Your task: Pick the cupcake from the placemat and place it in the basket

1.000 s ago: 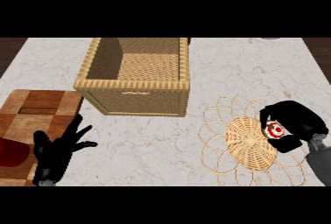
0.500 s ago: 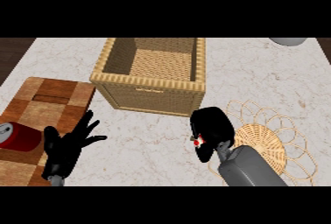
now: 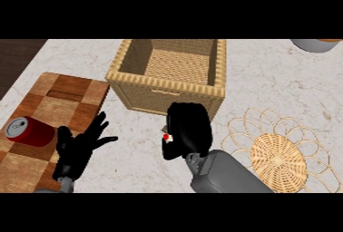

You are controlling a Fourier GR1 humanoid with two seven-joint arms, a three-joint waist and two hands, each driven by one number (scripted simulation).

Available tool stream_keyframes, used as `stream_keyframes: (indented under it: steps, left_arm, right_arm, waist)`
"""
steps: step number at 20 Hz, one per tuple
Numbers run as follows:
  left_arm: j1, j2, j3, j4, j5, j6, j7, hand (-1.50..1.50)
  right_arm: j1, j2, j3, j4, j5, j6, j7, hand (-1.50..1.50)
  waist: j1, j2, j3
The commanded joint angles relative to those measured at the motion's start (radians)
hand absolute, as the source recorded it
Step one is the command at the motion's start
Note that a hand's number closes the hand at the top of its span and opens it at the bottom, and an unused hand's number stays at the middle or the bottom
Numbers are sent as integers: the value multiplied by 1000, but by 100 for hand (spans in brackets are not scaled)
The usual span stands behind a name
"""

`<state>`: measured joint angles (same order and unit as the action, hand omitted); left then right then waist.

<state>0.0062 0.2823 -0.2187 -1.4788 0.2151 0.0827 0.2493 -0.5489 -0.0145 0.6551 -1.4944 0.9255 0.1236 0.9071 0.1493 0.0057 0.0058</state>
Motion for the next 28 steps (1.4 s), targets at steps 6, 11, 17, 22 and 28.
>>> stream_keyframes:
  steps: [6, 11, 17, 22, 28]
  left_arm:
    - [-5, 21, -12, 68, -26, 10, 62, 0]
    - [11, 28, -4, 63, -26, 18, 61, 0]
    - [7, 35, 8, 74, -18, 11, 52, 0]
    - [18, 25, -1, 87, -29, 25, 58, 0]
    - [34, 35, 11, 83, -31, 23, 37, 0]
  right_arm:
    - [-257, 14, -8, -116, 11, -414, 258, 150]
    - [-415, 14, -52, -56, 58, -447, 407, 150]
    - [-607, 14, -140, 35, 85, -450, 499, 150]
    - [-753, 14, -217, 156, 52, -433, 537, 150]
    - [-868, 14, -263, 322, 8, -442, 553, 150]
  waist:
    - [13, -2, -8]
    - [-1, -15, -13]
    - [-13, -11, -15]
    - [-27, -2, -14]
    - [-40, 3, -13]
